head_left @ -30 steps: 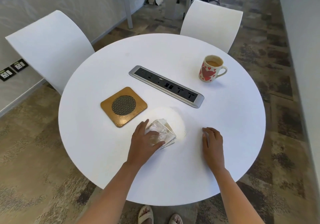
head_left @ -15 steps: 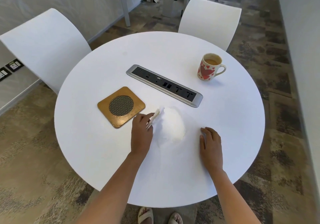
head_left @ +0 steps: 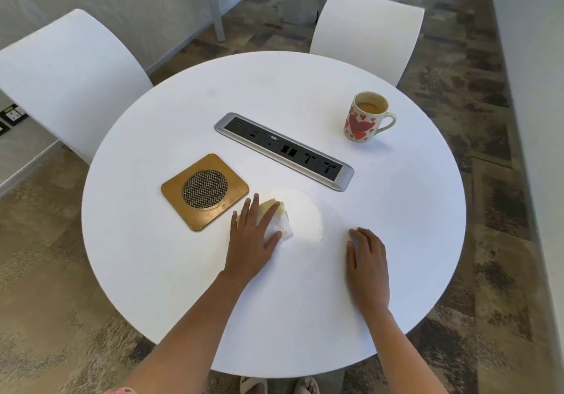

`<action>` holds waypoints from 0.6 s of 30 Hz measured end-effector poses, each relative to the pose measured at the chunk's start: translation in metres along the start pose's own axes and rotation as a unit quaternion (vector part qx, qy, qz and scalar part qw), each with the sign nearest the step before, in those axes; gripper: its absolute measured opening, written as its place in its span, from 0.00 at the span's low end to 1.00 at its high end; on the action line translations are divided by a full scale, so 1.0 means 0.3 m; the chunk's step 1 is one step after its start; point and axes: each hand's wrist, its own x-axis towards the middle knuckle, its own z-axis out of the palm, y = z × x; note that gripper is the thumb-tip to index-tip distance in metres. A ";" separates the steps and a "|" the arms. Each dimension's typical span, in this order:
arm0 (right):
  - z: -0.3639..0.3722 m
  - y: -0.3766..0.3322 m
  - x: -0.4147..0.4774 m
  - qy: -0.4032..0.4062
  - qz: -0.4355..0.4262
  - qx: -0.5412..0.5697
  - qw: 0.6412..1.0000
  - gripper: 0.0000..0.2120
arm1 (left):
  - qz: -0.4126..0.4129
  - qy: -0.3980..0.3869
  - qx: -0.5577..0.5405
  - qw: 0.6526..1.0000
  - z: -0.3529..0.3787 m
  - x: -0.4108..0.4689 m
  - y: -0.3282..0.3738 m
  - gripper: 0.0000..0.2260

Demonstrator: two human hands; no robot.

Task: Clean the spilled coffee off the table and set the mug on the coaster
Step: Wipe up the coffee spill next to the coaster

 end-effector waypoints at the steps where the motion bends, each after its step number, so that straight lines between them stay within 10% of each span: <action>1: 0.000 0.000 0.000 -0.001 0.000 -0.001 1.000 0.14 | 0.005 -0.010 0.001 1.000 0.011 0.015 -0.008 0.24; 12: 0.011 0.005 0.013 0.003 0.006 -0.013 1.000 0.14 | -0.005 0.019 0.003 1.000 0.093 0.259 0.072 0.21; 18: 0.004 0.009 0.009 0.006 0.009 0.024 1.000 0.14 | 0.130 -0.048 -0.034 0.990 0.156 0.153 0.309 0.20</action>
